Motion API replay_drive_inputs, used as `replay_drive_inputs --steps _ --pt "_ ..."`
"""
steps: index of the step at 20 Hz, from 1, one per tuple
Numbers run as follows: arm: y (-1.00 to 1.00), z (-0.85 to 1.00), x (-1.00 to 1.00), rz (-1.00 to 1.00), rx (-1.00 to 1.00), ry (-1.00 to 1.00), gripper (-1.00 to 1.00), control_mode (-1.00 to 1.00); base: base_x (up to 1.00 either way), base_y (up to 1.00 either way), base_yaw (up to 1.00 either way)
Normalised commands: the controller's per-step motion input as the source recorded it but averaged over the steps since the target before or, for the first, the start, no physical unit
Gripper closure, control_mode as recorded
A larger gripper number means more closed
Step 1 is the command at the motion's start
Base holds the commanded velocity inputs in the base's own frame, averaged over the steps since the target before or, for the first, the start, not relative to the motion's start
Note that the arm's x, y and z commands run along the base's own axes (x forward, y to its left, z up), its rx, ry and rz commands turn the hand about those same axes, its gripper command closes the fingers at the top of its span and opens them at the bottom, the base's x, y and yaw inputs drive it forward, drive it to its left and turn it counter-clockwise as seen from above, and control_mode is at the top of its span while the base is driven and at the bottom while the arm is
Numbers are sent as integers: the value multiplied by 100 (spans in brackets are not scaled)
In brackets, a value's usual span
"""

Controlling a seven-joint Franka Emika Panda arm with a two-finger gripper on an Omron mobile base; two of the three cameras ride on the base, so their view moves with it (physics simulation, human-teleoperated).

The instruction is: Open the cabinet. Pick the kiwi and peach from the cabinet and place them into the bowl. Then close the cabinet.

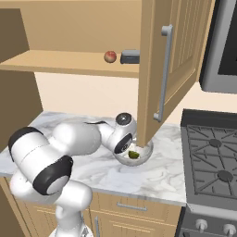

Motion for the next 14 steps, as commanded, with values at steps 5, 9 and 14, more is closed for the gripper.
replay_drive_inputs --steps 5,9,14 --pt "0 43 -2 -1 0 0 -100 -100 0 0 0" --pt "0 60 -7 -1 0 0 -100 -100 0 0 0" --pt "0 50 -17 0 0 0 -100 -100 0 0 0"
